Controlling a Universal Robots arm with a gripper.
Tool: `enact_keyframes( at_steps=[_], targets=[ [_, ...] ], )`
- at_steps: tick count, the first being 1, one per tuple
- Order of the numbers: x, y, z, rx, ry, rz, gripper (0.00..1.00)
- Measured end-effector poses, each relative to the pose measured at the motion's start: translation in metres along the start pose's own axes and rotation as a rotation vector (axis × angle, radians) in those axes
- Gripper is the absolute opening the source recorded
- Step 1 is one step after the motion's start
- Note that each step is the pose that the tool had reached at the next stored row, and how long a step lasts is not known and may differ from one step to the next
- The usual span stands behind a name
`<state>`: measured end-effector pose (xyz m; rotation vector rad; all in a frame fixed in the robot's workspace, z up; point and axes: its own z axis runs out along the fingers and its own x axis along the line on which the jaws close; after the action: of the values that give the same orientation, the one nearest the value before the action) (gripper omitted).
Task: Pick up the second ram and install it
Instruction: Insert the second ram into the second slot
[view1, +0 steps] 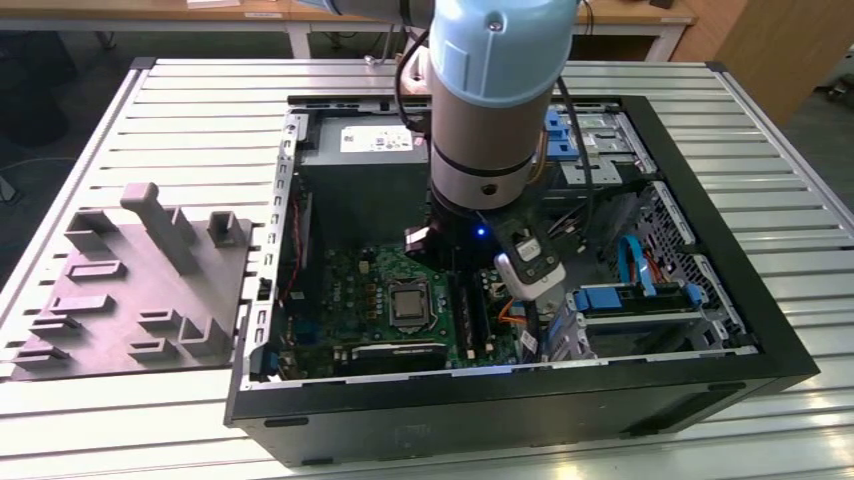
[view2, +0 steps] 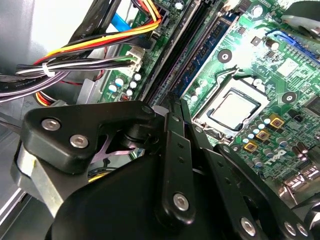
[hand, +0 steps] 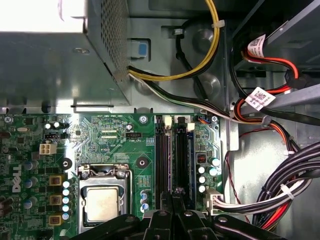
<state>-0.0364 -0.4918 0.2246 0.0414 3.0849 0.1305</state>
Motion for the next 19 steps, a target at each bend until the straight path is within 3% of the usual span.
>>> enact_keyframes(
  at_steps=[19],
  targets=[
    [0.0027,-0.0004,0.0025,0.0003,0.0,0.0,0.12]
  ],
)
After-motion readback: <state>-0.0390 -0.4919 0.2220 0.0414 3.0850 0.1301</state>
